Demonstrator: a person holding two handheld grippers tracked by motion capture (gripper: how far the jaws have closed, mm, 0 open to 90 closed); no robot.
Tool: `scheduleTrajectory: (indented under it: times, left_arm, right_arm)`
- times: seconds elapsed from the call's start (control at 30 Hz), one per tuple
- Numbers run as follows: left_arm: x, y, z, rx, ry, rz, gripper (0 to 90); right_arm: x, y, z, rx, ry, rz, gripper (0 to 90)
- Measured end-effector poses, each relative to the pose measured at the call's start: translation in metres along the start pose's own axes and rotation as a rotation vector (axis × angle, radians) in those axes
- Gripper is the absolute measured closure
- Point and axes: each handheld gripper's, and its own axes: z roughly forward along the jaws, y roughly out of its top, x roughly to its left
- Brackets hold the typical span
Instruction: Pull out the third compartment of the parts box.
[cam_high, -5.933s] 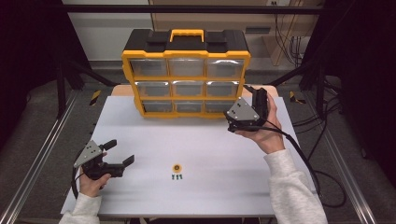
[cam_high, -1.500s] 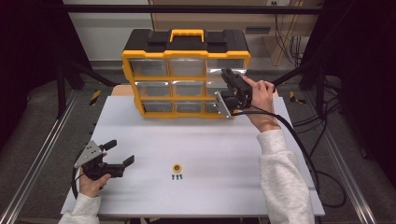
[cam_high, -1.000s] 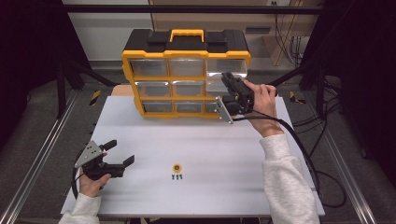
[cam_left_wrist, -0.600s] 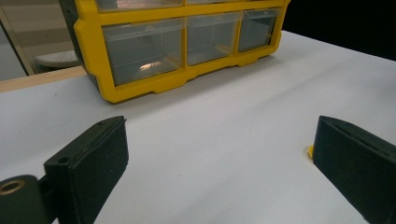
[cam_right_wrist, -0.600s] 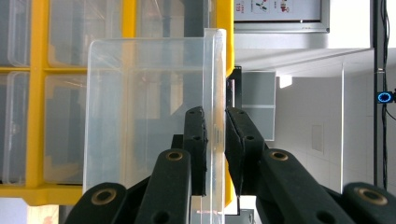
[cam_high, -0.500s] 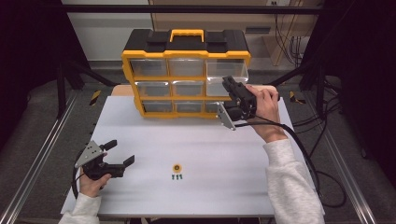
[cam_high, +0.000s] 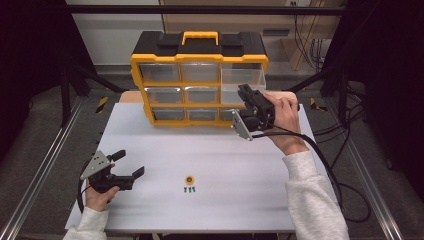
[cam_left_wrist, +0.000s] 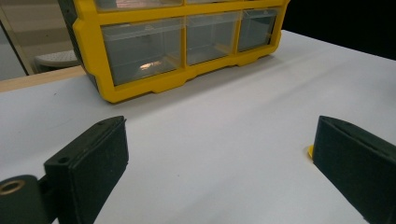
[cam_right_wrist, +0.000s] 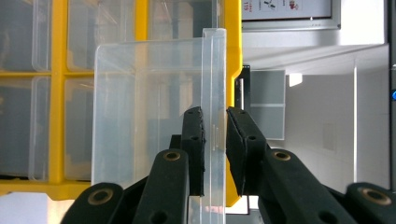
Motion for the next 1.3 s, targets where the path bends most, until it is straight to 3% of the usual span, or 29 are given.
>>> scheduleTrajectory:
  times: [0.13, 0.33, 0.63, 0.73, 1.03, 1.3]
  left_arm:
    - [0.000, 0.000, 0.000, 0.000, 0.000, -0.002, 3.6]
    - [0.000, 0.000, 0.000, -0.001, 0.000, -0.001, 3.6]
    - [-0.001, 0.001, -0.001, -0.004, -0.002, 0.001, 3.5]
    - [-0.001, 0.001, 0.000, -0.002, -0.001, 0.002, 3.4]
    - [-0.001, 0.000, 0.000, -0.006, -0.002, -0.001, 3.3]
    - [-0.001, 0.000, 0.000, -0.006, -0.002, -0.001, 3.3]
  right_arm:
    - [-0.003, -0.001, -0.001, -0.007, 0.017, 0.077, 73.0]
    - [-0.007, -0.004, -0.007, -0.022, 0.018, 0.214, 56.5]
    - [-0.014, -0.005, -0.025, -0.076, 0.027, 0.524, 41.7]
    - [-0.012, -0.006, -0.031, -0.085, 0.037, 0.607, 38.2]
    - [0.000, -0.016, -0.050, -0.080, 0.071, 0.939, 23.6]
    - [0.016, -0.019, -0.064, -0.105, 0.129, 1.187, 11.1]
